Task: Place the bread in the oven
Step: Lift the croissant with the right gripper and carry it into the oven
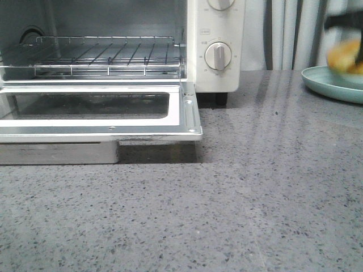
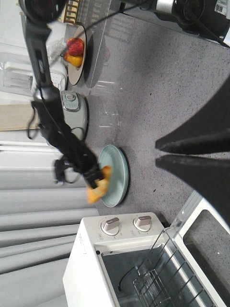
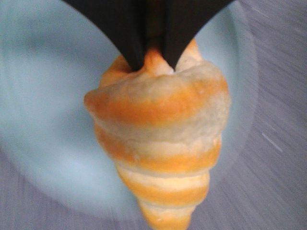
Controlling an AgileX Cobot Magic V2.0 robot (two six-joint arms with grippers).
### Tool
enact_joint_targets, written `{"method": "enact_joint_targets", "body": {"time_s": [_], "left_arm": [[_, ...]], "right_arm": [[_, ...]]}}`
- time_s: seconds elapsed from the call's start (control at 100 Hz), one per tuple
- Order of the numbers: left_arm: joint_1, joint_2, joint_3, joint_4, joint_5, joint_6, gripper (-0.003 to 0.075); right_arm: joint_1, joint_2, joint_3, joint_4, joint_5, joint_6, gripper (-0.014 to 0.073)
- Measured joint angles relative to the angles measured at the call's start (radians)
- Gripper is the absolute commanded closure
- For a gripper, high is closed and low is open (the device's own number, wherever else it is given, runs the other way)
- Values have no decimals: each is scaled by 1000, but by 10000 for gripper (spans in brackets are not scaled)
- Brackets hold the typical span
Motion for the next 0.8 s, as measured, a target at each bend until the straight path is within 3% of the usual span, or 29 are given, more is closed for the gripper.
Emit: {"method": "enact_joint_targets", "body": {"time_s": [0.13, 0.26, 0.44, 0.58, 0.8], "left_arm": [[0, 0, 0, 7, 0, 0, 742], [0, 0, 0, 19, 0, 0, 741], [0, 0, 0, 25, -14, -2, 742], [0, 0, 0, 30, -31, -2, 742], [0, 0, 0, 31, -16, -2, 742]], "right_arm": [[79, -201, -2, 0, -263, 0, 662], [257, -336, -33, -68, -420, 0, 662], [605, -341, -83, -283, -335, 0, 662], [820, -250, -83, -344, -194, 0, 662], [920, -53, -83, -353, -123, 0, 662]]}}
